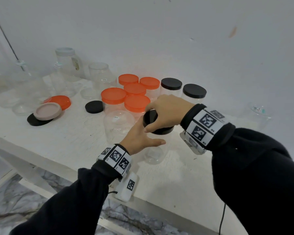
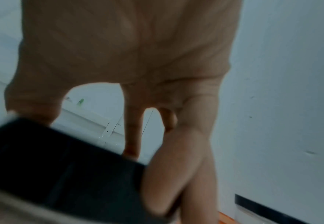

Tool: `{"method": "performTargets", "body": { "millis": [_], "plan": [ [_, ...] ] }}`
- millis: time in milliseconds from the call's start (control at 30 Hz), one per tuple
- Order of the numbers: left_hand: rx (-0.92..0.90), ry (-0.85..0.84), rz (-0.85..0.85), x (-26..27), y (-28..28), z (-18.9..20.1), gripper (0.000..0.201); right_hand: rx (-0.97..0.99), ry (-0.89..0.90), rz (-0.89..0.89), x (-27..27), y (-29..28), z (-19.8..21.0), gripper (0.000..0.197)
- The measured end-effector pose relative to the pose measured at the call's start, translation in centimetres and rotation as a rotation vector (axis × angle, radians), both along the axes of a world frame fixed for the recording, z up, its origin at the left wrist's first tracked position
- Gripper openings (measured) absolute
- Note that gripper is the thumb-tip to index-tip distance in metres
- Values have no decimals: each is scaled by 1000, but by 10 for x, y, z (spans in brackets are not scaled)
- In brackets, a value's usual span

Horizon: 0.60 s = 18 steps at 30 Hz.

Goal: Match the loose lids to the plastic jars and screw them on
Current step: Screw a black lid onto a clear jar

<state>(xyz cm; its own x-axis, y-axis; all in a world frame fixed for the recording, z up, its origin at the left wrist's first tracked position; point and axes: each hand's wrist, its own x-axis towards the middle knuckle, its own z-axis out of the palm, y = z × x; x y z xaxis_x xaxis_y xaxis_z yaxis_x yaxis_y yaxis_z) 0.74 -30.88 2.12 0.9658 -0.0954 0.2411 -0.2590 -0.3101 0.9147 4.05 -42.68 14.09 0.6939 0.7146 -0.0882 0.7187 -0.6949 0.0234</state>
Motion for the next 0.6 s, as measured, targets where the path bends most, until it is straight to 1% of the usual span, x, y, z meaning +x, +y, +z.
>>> {"method": "performTargets", "body": {
  "millis": [67,100,167,200,267,367,500,600],
  "plan": [
    [6,6,-8,0,0,1,84,-8,-30,-8,-1,2,-1,57],
    [9,10,-8,0,1,1,85,-49,2,-8,0,1,2,60],
    [15,16,-2,0,2,1,83,-160,135,14,-1,-2,13,71],
    [17,17,-1,0,2,1,82,-178,191,35,-1,-3,17,74],
    [15,21,-1,0,2,2,82,-109,233,60,1,-7,19,73],
    [-16,18,13,-2,1,1,85,19,221,48,2,-11,14,68],
    [-14,6,69,-4,-2,-1,85,88,164,67,-1,-13,8,62],
    [1,7,74,-5,-2,1,85,88,164,56,0,-14,7,62]
  ]
}}
